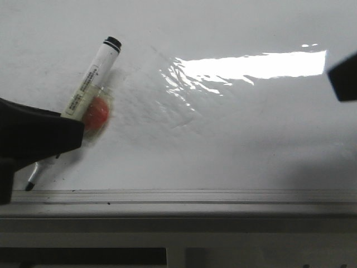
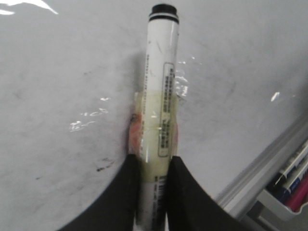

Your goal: Write number 8 on whiteboard

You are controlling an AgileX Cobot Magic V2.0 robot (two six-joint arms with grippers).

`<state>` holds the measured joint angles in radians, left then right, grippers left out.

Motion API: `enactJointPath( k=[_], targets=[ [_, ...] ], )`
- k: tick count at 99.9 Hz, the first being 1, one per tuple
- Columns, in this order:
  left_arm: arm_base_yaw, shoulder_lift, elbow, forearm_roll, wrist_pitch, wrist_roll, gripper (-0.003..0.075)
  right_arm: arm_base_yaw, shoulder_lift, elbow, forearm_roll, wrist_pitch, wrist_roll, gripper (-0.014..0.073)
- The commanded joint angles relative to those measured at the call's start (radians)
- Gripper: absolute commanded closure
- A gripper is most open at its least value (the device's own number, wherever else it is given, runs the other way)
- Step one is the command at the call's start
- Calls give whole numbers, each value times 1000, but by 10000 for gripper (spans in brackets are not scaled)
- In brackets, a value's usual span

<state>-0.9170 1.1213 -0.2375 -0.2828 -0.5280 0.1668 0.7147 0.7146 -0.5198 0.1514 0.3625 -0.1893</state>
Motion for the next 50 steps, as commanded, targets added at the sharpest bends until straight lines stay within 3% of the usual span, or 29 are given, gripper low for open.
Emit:
enactJointPath(
  k=[1,12,21,35,50],
  targets=[
    [-3,-5,-20,110,-73,-1,741,60,66,-107,5,-96,-31,372],
    [-15,-5,-20,265,-149,-1,741,99,140,-194,5,-87,-31,252],
    [-20,-5,-20,360,-205,-1,741,110,183,-243,6,-69,-31,250],
    [-20,-5,-20,363,-215,-1,741,137,234,-297,42,2,-31,250],
    [-20,-5,-20,425,-241,-1,741,158,279,-309,52,-17,-31,250]
  ],
)
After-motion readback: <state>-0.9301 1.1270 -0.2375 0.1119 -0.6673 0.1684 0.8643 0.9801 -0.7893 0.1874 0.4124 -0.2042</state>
